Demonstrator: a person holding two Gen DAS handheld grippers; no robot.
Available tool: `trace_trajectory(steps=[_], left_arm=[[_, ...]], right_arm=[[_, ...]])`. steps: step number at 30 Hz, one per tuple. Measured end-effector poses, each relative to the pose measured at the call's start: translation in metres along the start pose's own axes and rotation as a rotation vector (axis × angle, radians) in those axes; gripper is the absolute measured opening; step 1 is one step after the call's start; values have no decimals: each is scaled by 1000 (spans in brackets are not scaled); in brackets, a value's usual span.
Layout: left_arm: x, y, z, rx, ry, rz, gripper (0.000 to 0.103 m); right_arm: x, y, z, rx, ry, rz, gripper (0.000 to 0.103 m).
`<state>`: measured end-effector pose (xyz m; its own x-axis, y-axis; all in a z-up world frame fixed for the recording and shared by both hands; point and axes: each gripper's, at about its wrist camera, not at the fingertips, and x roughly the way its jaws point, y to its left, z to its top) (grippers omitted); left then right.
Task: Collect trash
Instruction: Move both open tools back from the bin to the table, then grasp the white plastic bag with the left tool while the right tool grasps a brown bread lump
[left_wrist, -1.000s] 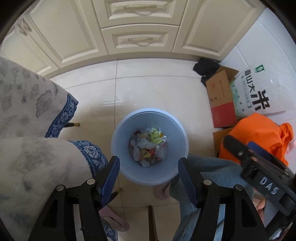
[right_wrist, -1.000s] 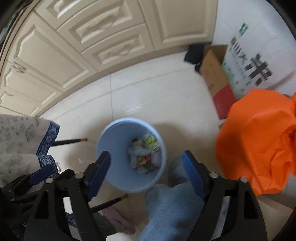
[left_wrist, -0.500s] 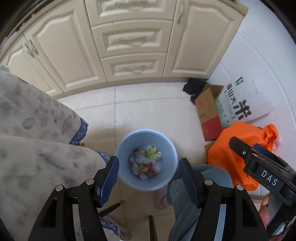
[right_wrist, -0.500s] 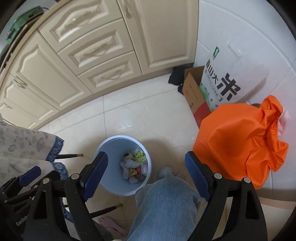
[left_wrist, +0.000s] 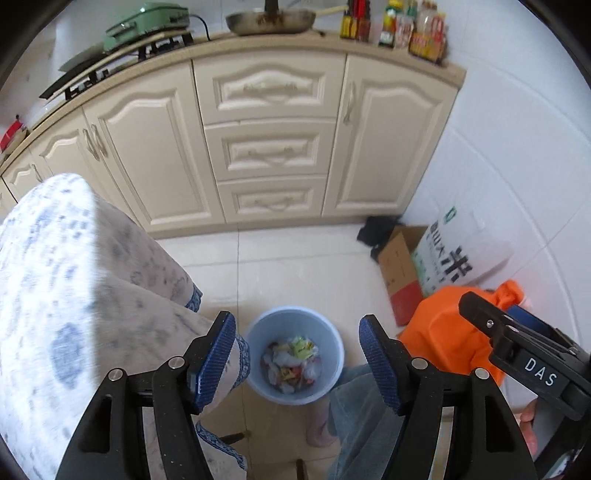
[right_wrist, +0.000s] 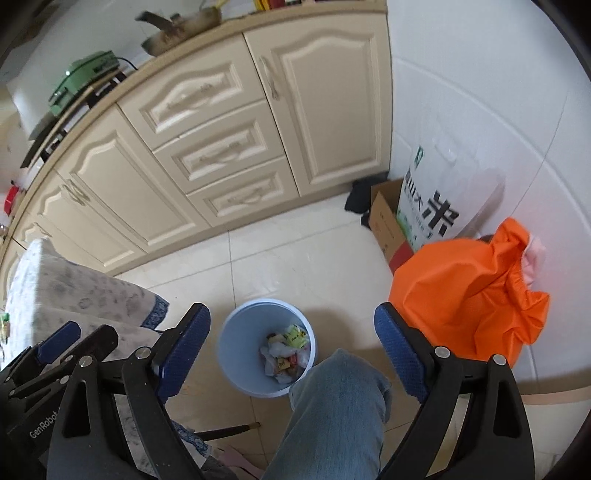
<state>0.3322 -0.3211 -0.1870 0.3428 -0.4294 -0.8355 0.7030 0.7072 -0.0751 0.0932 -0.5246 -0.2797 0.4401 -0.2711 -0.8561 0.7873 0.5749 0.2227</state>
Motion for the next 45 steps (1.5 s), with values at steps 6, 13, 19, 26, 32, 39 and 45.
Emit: trace_trajectory(steps=[6,13,19,26,32,39,45], left_arm=[[-71,20,-28,-12,-103,1,65],[-151,36,-73,-44,-220,40,72],[-211,53,-120,-100,-284,73,82],[-258,65,-155,-157,-334,163,87],[-295,77,-182,-226,-380,274,91],[-326,92,-205,-309,-416,338,96],[-340,105,-217,-342,-418,435,97]], right_arm=[[-44,19,0,-29,-85,4,92],[-85,48,-2,-84,-170,0,95],[-117,80,-11,-153,-263,-12,101],[-146,128,-24,-263,-316,98,103],[-157,175,-37,-348,-318,216,103],[-164,226,-52,-447,-297,312,103],[-164,262,-68,-519,-266,376,103]])
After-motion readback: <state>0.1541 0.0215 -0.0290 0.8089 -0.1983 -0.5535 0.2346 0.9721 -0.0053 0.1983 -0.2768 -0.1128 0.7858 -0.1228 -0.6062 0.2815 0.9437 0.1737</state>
